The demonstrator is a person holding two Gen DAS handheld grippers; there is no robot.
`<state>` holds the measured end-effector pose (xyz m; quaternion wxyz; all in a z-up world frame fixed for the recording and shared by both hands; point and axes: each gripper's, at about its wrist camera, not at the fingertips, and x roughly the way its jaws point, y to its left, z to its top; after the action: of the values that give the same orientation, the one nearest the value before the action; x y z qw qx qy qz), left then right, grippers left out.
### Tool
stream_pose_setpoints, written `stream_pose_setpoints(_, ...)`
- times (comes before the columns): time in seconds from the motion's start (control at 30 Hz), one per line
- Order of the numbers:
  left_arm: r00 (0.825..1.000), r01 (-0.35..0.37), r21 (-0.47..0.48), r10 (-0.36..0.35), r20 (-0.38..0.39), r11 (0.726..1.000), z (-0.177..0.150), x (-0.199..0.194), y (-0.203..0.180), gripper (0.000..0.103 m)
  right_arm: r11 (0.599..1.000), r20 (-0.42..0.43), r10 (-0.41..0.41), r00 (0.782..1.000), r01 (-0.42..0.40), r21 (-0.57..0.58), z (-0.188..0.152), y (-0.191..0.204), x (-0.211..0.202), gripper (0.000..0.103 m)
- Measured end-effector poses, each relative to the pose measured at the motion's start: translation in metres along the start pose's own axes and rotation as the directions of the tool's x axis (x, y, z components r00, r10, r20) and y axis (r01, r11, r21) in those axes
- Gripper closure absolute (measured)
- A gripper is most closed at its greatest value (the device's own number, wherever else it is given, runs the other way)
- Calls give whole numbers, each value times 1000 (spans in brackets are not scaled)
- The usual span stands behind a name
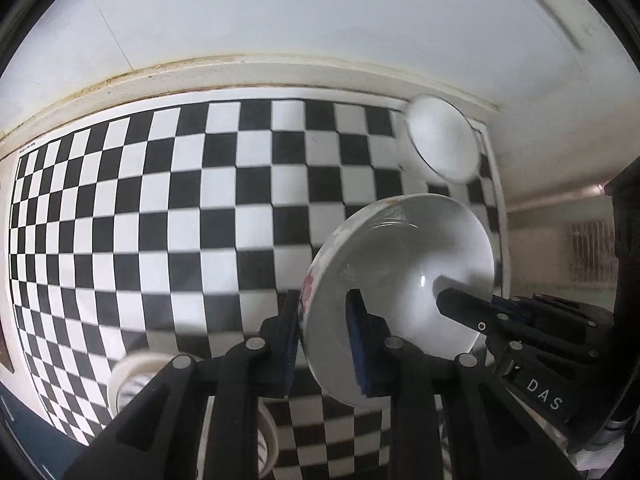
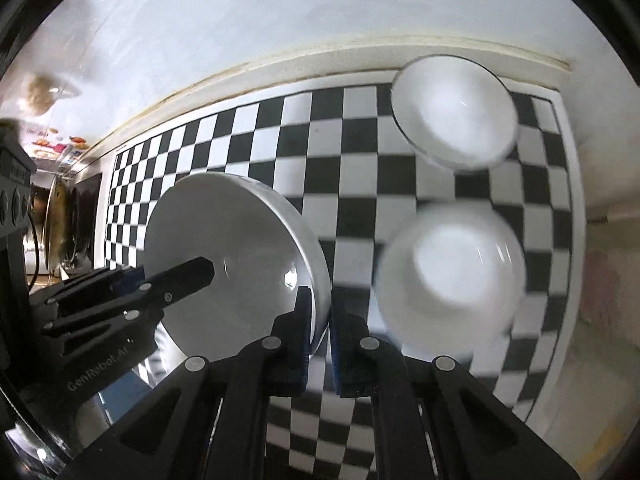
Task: Organize plates and bowls
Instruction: 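Carry the plain white bowl with both grippers over the blue-dotted bowl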
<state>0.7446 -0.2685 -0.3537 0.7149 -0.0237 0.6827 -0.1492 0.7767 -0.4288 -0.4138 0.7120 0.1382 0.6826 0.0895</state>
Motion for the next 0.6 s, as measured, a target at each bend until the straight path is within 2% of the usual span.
stream_pose_setpoints(0.2,1000,10,63,-10,-7,998,-41,-4,-21,83,1000,8,-4,1000,4,28,-63,-4,-15,93)
stream_pose_setpoints(0.33,999,17,89,-13,-47,996,-64,12,-27,83,999,-7,-16,1000,16,50,-96,-15,-12,93)
stream_pose_setpoints(0.6,987,4,106,13,-160,994,-99,58,-19,83,996,-72,-16,997,22,86,-136,-32,31,93)
